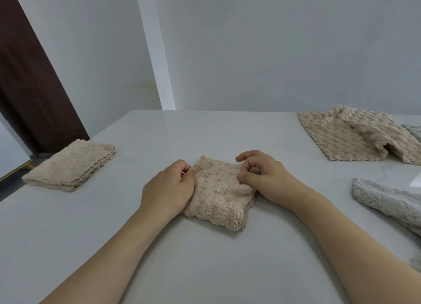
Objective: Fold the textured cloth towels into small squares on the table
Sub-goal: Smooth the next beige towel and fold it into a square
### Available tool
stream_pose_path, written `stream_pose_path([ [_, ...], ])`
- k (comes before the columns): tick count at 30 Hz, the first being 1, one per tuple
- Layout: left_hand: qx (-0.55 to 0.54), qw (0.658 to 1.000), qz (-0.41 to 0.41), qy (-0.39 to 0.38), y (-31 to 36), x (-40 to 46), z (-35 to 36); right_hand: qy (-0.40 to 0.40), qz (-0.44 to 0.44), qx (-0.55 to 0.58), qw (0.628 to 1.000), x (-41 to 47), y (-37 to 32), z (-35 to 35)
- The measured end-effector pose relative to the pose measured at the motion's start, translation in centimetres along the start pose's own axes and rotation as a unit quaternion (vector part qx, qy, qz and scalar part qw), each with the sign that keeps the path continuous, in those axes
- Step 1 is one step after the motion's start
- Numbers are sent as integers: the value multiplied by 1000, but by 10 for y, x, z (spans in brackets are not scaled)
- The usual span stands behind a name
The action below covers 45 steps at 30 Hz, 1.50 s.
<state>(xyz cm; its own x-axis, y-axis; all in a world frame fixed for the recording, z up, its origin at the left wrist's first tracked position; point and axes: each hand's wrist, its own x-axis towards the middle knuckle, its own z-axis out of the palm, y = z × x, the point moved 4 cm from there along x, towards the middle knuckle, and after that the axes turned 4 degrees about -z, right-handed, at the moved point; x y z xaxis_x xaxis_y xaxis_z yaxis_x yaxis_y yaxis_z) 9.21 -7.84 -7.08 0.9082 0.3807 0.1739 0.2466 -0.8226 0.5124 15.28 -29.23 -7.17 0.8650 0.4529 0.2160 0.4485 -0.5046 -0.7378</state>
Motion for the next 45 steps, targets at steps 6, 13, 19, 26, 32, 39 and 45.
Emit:
stream_pose_path([
  [6, -20, 999, -14, -23, 0, -1, -1, 37, 14, -76, 996, 3, 1, 0],
  [13, -39, 999, -14, -22, 0, -3, -2, 15, 19, -100, 995, 3, -2, 1],
  [19, -65, 997, -21, -25, 1, -3, -2, 32, 28, -70, 997, 1, -6, -3],
  [26, -47, 999, -23, -17, 0, -3, -2, 72, 61, -70, 993, 0, -9, -5],
  [32, -27, 999, 3, -25, 3, -6, -1, 38, 85, -165, 982, -1, -17, -6],
  [39, -76, 991, 65, -84, 6, -8, 8, 12, 109, -129, 986, -1, -27, -19],
  [45, -93, 992, 61, -66, 8, -8, 8, -3, 144, -52, 988, -2, -26, -19],
])
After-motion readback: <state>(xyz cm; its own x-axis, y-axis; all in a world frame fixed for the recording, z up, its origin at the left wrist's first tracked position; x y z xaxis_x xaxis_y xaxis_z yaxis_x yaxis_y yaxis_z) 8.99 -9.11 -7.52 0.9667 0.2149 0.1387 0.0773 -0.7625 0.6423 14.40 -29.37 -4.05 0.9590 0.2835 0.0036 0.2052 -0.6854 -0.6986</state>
